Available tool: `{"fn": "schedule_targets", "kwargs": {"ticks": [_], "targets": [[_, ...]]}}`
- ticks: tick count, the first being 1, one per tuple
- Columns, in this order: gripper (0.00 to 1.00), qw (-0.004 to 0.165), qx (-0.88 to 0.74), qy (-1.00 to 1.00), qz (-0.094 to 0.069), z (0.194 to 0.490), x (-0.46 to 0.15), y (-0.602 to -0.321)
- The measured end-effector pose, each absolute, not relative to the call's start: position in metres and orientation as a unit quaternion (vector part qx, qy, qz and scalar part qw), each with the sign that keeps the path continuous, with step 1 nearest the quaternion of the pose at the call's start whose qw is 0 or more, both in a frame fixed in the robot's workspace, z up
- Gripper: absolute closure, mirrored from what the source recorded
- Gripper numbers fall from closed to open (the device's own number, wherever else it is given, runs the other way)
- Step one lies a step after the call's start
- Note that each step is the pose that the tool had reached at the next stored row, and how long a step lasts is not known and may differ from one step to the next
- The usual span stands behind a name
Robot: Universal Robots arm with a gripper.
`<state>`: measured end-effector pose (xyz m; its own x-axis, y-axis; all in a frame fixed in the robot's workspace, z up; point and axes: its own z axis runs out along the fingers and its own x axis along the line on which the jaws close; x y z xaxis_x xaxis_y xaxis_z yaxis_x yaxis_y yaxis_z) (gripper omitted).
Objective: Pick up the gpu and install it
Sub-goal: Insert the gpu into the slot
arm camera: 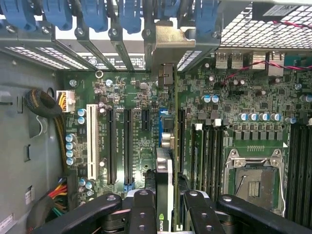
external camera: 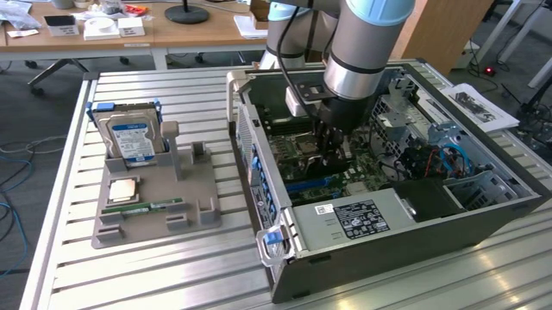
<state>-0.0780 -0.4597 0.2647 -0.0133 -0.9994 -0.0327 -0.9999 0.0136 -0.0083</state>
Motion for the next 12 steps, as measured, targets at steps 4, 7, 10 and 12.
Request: {"fn": "schedule_targets", "kwargs": {"ticks": [4, 7, 10, 12], "targets": [[0.73, 0.015, -0.702, 0.712, 0.009, 0.2646, -0.08, -0.4597], [0.73, 0.015, -0.702, 0.712, 0.009, 0.2645, -0.0816, -0.4597], [0.73, 0.015, -0.702, 0.712, 0.009, 0.2644, -0.0829, -0.4597], [0.73, 0.015, -0.702, 0.712, 0.009, 0.2643, -0.083, -0.4597]]}}
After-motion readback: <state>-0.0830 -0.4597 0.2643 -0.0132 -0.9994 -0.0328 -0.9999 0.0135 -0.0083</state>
